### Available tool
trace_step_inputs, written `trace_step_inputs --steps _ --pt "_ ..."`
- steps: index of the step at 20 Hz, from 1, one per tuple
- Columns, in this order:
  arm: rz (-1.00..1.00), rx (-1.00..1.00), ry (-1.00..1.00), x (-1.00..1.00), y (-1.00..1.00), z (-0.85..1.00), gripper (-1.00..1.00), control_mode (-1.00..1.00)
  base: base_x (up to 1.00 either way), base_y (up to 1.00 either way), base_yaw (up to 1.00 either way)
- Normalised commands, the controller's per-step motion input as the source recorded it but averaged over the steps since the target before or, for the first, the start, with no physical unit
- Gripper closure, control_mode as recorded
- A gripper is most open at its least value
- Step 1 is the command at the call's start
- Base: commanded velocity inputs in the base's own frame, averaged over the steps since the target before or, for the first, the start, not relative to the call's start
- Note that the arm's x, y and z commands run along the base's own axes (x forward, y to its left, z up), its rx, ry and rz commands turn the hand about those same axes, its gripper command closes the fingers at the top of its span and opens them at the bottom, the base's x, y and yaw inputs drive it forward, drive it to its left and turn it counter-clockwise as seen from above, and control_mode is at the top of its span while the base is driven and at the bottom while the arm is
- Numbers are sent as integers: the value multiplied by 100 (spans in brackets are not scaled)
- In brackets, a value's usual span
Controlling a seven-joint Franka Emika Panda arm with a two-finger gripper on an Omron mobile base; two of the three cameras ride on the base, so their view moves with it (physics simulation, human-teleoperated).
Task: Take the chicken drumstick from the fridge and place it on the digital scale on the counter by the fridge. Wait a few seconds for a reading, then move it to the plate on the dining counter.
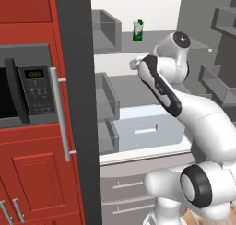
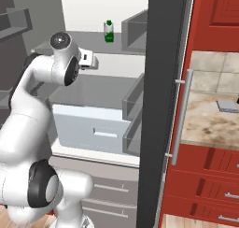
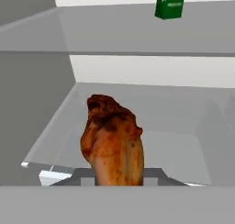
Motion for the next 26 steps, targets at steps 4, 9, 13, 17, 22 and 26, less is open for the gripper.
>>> trace_step_inputs --steps 4,9,13,17,22,26 --pt "-6 0 13 -100 -33 -14 100 -100 0 0 0" --pt "-6 0 25 -86 -20 -44 100 -100 0 0 0" --pt "-7 0 29 -53 -5 -76 100 -100 0 0 0" --pt "-5 0 18 -19 -2 -69 100 -100 0 0 0" --pt "-2 0 11 -11 0 -38 100 100 -9 0 0" --pt "0 0 0 0 0 0 100 100 -94 0 -3"
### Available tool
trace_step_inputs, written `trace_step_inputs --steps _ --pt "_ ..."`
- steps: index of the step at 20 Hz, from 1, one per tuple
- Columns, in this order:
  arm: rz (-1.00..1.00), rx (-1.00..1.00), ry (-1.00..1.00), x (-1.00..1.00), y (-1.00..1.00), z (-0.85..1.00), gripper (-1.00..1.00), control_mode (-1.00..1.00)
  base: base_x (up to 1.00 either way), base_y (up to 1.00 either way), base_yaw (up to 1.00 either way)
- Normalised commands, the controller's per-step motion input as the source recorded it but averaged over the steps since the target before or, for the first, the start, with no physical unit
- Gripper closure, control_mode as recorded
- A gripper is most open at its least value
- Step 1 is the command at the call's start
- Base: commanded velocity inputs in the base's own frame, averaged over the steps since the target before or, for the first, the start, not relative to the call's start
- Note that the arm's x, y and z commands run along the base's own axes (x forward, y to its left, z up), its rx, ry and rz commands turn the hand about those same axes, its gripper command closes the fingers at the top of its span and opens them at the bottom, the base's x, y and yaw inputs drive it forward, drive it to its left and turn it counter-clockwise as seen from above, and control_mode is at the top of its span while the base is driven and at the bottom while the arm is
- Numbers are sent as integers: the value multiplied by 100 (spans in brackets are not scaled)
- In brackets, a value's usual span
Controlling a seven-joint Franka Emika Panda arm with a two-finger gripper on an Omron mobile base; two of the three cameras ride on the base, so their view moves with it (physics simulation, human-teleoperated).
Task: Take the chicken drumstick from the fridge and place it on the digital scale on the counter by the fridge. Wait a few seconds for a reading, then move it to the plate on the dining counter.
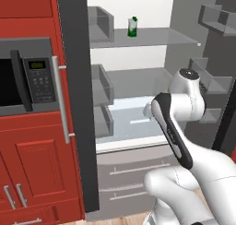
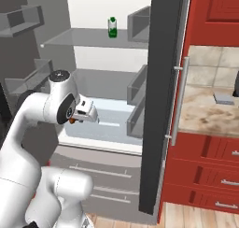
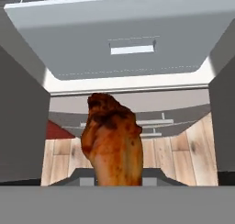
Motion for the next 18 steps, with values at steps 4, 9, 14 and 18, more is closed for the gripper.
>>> trace_step_inputs --steps 4,9,14,18 --pt "0 0 0 0 0 0 100 100 -100 0 -8" --pt "0 0 0 0 0 0 100 100 -95 -20 -10" --pt "0 0 0 0 0 0 100 100 -42 -99 -3" --pt "0 0 0 0 0 0 100 100 0 -100 0"
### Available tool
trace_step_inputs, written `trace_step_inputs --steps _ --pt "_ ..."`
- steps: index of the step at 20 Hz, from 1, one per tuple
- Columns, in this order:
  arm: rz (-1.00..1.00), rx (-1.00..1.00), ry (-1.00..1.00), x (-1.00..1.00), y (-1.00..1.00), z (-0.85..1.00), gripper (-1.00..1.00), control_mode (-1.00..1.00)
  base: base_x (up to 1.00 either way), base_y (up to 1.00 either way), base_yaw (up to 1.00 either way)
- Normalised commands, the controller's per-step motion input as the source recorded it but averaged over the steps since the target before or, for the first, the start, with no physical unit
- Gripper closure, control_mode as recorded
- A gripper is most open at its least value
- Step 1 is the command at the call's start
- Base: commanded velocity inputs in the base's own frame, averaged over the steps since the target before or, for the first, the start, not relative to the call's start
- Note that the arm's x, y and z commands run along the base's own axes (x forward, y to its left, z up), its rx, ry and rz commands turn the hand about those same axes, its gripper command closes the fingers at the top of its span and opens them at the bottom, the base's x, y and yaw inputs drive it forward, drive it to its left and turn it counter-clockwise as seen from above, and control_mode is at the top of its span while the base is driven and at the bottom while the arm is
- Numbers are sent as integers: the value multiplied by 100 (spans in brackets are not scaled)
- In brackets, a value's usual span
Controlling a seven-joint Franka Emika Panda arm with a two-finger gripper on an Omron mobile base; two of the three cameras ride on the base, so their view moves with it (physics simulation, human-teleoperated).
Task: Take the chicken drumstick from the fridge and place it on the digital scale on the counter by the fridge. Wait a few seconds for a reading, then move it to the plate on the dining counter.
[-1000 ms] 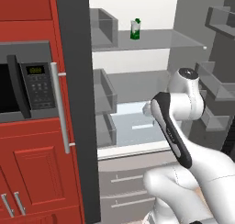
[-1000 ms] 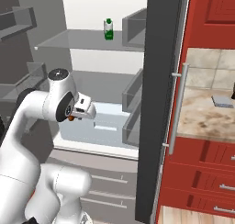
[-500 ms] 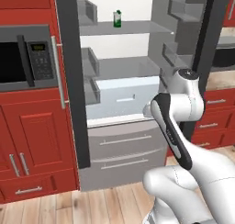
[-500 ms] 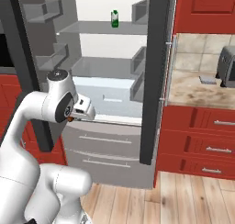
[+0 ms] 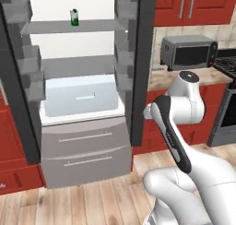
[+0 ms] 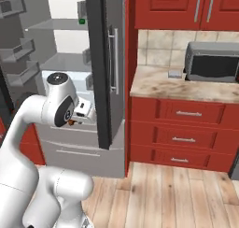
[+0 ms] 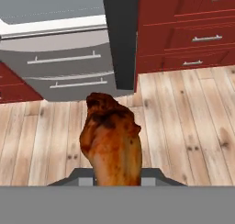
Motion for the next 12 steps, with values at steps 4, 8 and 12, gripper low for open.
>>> trace_step_inputs --steps 4,8,12 --pt "0 0 0 0 0 0 100 100 0 -100 0" --pt "0 0 0 0 0 0 100 100 10 -100 0" --pt "0 0 0 0 0 0 100 100 55 -87 2"
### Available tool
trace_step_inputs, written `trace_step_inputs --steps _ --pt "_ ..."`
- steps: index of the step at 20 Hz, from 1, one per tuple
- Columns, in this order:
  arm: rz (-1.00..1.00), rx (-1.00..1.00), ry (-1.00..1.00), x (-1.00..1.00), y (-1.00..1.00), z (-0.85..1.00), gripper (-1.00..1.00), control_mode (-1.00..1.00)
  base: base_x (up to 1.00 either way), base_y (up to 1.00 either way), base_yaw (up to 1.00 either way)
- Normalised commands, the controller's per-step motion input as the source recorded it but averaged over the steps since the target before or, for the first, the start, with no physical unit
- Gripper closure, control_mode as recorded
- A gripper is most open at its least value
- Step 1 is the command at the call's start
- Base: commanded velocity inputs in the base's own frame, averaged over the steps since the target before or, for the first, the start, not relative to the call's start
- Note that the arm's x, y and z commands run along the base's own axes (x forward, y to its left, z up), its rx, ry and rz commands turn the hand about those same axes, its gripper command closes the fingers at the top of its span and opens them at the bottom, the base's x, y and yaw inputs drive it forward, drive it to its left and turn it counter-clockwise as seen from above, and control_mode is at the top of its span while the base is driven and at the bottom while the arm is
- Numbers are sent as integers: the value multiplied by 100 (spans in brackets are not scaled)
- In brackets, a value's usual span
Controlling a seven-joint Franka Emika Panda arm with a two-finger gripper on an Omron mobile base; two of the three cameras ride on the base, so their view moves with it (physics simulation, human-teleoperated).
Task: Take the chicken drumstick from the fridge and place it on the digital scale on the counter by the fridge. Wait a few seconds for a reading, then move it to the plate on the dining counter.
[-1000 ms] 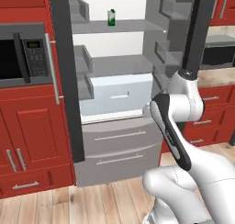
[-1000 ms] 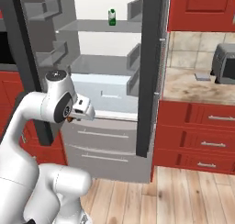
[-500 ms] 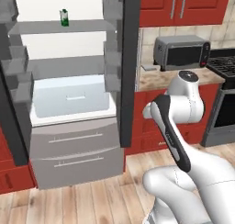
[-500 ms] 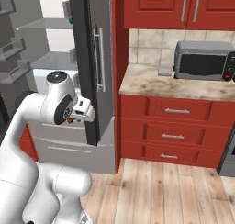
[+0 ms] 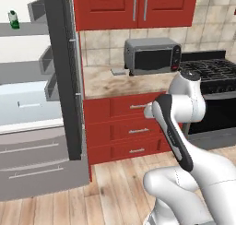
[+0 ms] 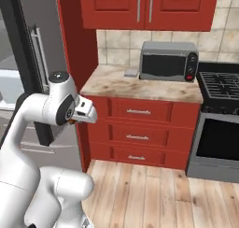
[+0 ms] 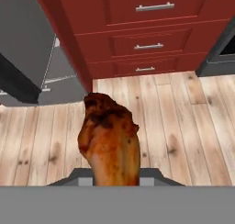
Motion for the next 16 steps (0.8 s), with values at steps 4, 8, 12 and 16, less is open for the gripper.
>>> trace_step_inputs --steps 4,8,12,16 --pt "0 0 0 0 0 0 100 100 90 -46 10" --pt "0 0 0 0 0 0 100 100 99 -10 17" --pt "0 0 0 0 0 0 100 100 91 -9 19" --pt "0 0 0 0 0 0 100 100 73 -23 15"
